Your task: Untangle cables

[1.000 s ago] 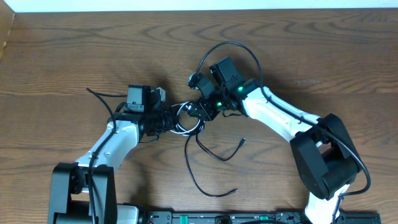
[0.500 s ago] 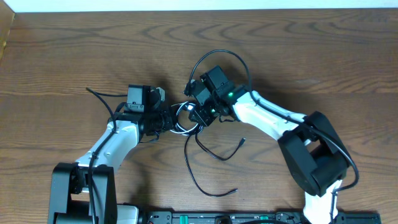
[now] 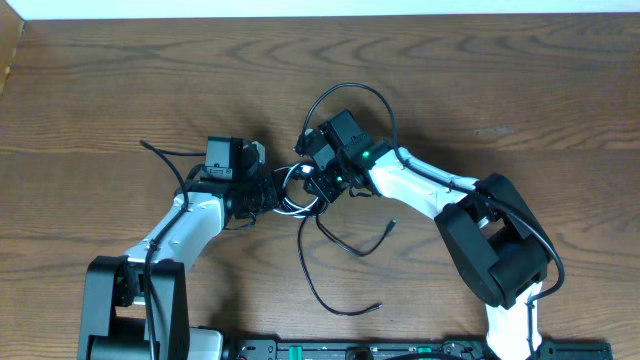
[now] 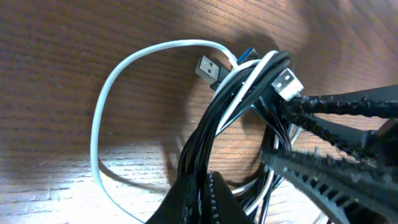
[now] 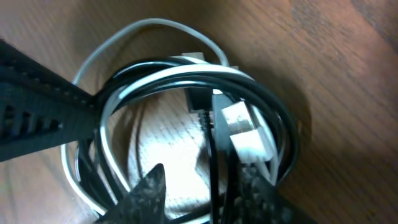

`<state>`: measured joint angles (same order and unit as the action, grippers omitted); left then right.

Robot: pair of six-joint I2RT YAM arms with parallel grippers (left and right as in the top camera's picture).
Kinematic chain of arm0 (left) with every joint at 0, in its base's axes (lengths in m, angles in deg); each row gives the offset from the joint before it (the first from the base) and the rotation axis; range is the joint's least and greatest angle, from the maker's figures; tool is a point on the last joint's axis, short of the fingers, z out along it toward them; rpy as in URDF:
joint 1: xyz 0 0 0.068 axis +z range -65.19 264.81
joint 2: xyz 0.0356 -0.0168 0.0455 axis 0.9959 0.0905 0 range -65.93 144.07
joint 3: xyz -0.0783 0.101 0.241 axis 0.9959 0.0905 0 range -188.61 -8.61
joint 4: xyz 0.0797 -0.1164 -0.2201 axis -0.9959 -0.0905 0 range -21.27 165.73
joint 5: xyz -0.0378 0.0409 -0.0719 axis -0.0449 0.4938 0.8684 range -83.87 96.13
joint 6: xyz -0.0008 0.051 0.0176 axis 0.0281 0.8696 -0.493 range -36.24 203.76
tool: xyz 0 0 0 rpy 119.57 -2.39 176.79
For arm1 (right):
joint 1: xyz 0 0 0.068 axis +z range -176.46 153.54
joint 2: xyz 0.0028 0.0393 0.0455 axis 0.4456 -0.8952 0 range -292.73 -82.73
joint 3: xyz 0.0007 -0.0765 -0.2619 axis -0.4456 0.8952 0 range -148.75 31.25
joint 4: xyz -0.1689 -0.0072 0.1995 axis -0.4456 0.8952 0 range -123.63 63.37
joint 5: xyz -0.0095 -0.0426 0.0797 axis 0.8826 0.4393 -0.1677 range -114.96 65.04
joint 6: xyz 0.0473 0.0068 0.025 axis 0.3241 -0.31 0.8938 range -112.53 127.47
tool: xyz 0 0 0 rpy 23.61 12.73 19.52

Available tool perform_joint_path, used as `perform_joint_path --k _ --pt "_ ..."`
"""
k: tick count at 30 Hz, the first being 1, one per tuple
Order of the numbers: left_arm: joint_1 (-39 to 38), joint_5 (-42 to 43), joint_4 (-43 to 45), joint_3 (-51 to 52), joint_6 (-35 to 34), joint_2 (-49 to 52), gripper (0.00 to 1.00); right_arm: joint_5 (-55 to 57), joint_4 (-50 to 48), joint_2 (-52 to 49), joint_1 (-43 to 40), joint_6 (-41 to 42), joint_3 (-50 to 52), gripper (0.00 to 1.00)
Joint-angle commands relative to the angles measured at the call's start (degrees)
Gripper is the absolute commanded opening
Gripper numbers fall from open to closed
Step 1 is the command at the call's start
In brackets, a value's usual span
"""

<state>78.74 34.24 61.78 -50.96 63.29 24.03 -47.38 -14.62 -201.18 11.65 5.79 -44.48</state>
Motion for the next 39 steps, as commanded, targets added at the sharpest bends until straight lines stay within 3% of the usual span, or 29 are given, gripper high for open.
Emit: perform_joint_path --k 1,13,26,28,34,37,39 --pt "0.04 -0.76 -0.09 0.22 1.36 0.7 0.08 -2.32 -0.17 2.62 -0.37 0.35 -2.05 0.36" --pt "0.04 -0.76 -0.09 0.22 1.36 0.7 0.08 8.44 3.17 3.54 -0.13 0.31 -2.05 0.45" --pt "0.04 -0.76 -0.09 0.22 1.33 0.7 0.08 5.42 3.1 -1.92 1.77 0.98 -2.03 0.44" --pt "0.04 -0.79 -0.09 0.22 1.33 0.7 0.07 3.61 3.1 -2.32 2.43 0.98 -2.03 0.4" --pt "0.04 -5.07 -0.37 0.22 -1.49 0.7 0.08 6.14 2.91 -2.43 4.22 0.98 -2.05 0.12" --pt "0.04 -6.36 -0.35 0.22 -2.8 0.7 0.08 6.4 2.97 -1.92 3.98 1.03 -2.23 0.02" --pt "0.04 -7.96 -0.35 0.22 -2.8 0.7 0.08 6.34 3.13 -0.76 3.61 1.53 -2.32 0.01"
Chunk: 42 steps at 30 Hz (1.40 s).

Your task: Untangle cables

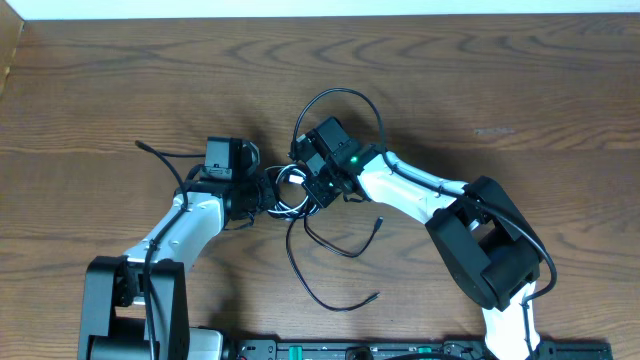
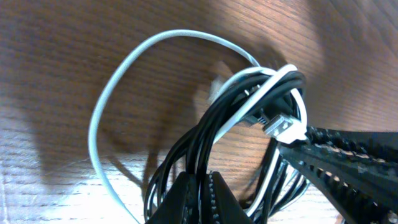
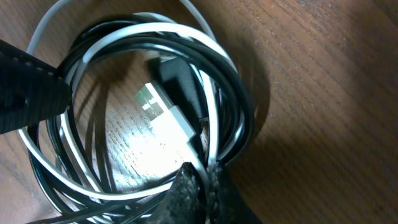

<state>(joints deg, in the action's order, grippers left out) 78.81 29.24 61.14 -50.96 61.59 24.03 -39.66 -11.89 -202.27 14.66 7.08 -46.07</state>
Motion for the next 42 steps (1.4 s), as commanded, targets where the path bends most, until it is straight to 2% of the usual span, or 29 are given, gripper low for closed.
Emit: perform_joint_path --k 1,11,19,22,33,36,39,42 --pt "-0.02 -3.69 0.28 0.22 -1.09 0.7 0.08 -1.57 0.37 1.07 0.48 0.37 -0.72 0.01" --pt "0.0 -8.9 0.04 0.22 -8.68 0.7 0.07 -1.05 0.9 6.8 0.07 1.79 -0.72 0.01" --pt "0.0 -8.9 -0.24 0.22 -8.81 0.7 0.08 8.61 4.33 6.71 0.07 3.89 -0.63 0.01" --pt "0.0 -9.35 -0.22 0.22 -8.81 0.7 0.08 11.87 5.95 6.71 0.07 7.3 -0.61 0.01" --pt "-0.02 -9.49 -0.17 0.22 -8.79 0.7 0.09 14.8 7.89 6.56 0.33 14.82 2.01 0.01" --pt "-0.02 -9.07 0.09 0.22 -8.79 0.7 0.24 14.78 7.78 6.56 0.35 17.14 3.67 0.01" --pt "0.0 -6.69 2.08 0.17 -7.91 0.66 0.35 14.78 7.32 6.56 0.35 17.55 4.7 0.01" --pt "0.0 -2.08 3.3 -1.22 -6.34 0.57 0.42 14.73 7.19 6.56 0.35 18.36 4.7 0.01"
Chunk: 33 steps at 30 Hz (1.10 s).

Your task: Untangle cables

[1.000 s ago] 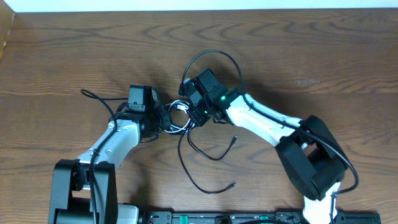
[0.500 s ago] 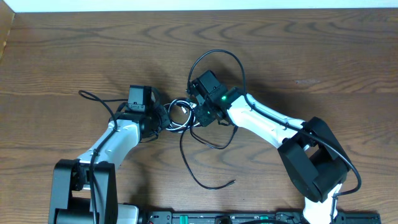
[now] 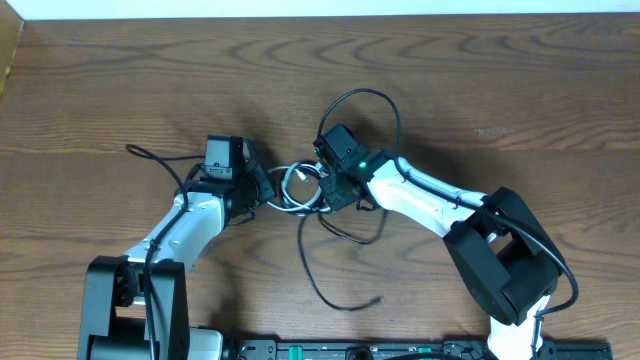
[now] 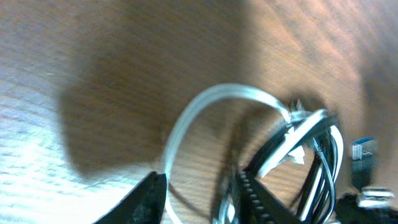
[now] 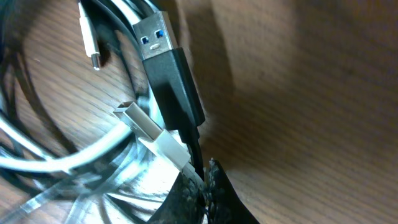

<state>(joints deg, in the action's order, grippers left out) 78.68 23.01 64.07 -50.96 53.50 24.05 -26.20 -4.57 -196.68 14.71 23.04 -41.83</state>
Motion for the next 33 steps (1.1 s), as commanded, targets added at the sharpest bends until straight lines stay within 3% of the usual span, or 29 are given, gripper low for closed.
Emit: perform_joint_path --k 1,7,12,18,23,33 --pt "0.11 5.51 0.15 -2.19 2.03 0.55 0.43 1.27 -0.09 0.96 0.31 3.5 0.46 0.01" --pt "0.07 7.98 -1.09 -6.21 2.71 0.55 0.45 -3.41 -0.07 0.96 0.31 11.93 0.46 0.01" --pt "-0.57 7.89 -2.84 -6.29 8.11 0.59 0.45 -3.87 -0.09 0.96 0.31 16.13 0.46 0.01" --pt "-1.86 0.81 -5.62 -5.64 9.92 0.72 0.46 -5.73 -0.33 0.96 0.28 16.17 0.46 0.01" --pt "-3.39 0.81 -5.42 -5.51 10.49 1.18 0.52 -6.86 -0.35 0.96 0.31 17.2 0.55 0.01" --pt "-5.9 -2.67 -5.4 -5.51 11.17 7.41 0.52 -6.8 -0.31 0.96 0.31 17.16 0.55 0.01"
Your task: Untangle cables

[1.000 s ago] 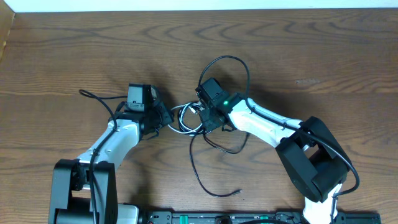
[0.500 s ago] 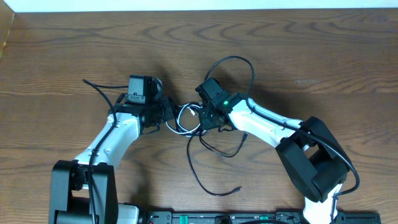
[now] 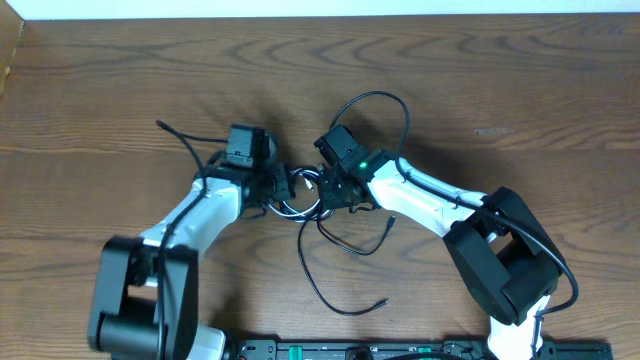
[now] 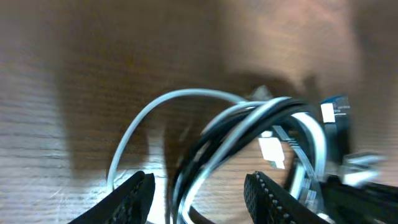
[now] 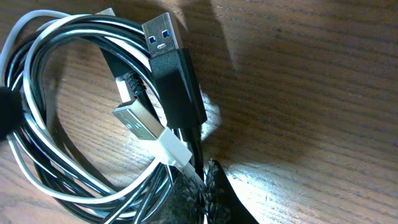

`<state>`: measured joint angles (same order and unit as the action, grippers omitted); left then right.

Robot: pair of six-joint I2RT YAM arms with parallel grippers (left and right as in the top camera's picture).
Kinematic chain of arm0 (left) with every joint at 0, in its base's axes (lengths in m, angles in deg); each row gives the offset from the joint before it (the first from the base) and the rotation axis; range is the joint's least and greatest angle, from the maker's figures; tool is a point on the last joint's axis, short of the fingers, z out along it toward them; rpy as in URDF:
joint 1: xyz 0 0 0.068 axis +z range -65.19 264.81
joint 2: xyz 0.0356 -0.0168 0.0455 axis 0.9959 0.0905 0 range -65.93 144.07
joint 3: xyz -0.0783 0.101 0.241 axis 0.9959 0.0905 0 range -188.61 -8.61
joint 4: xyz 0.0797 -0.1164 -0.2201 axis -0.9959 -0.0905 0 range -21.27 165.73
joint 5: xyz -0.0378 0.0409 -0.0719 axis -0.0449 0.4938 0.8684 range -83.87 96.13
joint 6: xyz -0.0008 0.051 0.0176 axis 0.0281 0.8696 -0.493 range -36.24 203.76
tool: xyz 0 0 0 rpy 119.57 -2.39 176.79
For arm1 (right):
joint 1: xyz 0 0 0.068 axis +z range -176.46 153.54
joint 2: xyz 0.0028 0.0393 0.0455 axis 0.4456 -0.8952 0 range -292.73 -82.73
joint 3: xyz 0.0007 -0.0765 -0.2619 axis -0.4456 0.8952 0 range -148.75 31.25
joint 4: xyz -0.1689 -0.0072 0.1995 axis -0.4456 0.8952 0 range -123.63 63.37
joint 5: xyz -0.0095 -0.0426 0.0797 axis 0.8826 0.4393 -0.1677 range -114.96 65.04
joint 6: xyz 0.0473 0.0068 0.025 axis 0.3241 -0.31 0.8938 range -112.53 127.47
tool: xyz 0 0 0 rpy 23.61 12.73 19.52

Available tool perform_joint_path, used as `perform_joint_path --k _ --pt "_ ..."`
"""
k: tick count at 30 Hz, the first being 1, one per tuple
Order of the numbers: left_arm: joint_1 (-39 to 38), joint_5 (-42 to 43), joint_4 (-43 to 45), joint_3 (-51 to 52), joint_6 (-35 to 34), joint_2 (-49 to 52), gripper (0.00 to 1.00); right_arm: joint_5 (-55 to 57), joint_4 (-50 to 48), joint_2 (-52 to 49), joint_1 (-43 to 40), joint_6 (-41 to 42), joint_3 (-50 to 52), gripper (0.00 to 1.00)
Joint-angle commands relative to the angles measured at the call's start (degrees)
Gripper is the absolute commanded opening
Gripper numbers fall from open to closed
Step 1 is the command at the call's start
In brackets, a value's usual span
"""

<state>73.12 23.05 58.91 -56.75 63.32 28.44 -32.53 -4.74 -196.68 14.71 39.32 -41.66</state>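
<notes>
A coil of black and white cables (image 3: 298,196) lies on the wooden table between the two arms. My left gripper (image 3: 279,186) (image 4: 202,199) is open, and the coil's left strands (image 4: 249,124) run between its fingers. A thin white loop (image 4: 143,118) sticks out to the left. My right gripper (image 3: 326,192) (image 5: 206,183) is shut on a black cable of the coil. Just above it lie a black USB plug (image 5: 165,37) with a blue insert and a white USB plug (image 5: 140,121).
A black cable loop (image 3: 385,110) arches behind the right wrist. Two loose black cable tails trail toward the front, one (image 3: 340,300) long and one (image 3: 375,240) short. The wooden table (image 3: 520,70) stretches to both sides. The arm bases stand at the front edge.
My left gripper has moved right, up to the coil, and its open fingers now stand on either side of the coil's strands. The right gripper is still shut on the black cable.
First my left gripper was shut on the coil and the right was open around it. Then both were shut on it. Then the left was open, a little left of the coil, with the right holding. Now the left is open across the coil.
</notes>
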Motion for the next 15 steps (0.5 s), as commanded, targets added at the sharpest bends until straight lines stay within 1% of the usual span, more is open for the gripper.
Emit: perform_joint_path --k 1,3,4,5,7,9,15 --pt "-0.33 -2.73 -0.17 0.26 1.36 3.69 0.52 -0.24 -0.09 0.96 0.31 0.85 0.37 0.01" --pt "0.24 -4.02 -0.22 0.26 1.31 4.09 0.5 0.7 -0.02 0.96 0.2 0.61 0.37 0.01" --pt "0.57 -5.81 -0.39 0.26 1.27 4.07 0.47 1.57 0.22 0.96 0.11 0.61 0.39 0.01" --pt "0.92 -8.61 -0.87 0.26 0.5 4.04 0.46 2.62 0.63 0.96 -0.11 0.24 0.37 0.01" --pt "2.05 -16.48 -2.95 0.26 -3.21 4.04 0.46 3.15 1.44 0.96 -0.72 -1.05 0.39 0.01" --pt "3.41 -20.79 -4.9 0.26 -5.42 4.04 0.47 3.13 2.43 0.96 -1.64 -1.27 0.37 0.01" --pt "9.31 -20.33 -8.76 0.28 -6.43 4.04 0.48 3.13 3.23 0.94 -4.52 -1.22 0.39 0.01"
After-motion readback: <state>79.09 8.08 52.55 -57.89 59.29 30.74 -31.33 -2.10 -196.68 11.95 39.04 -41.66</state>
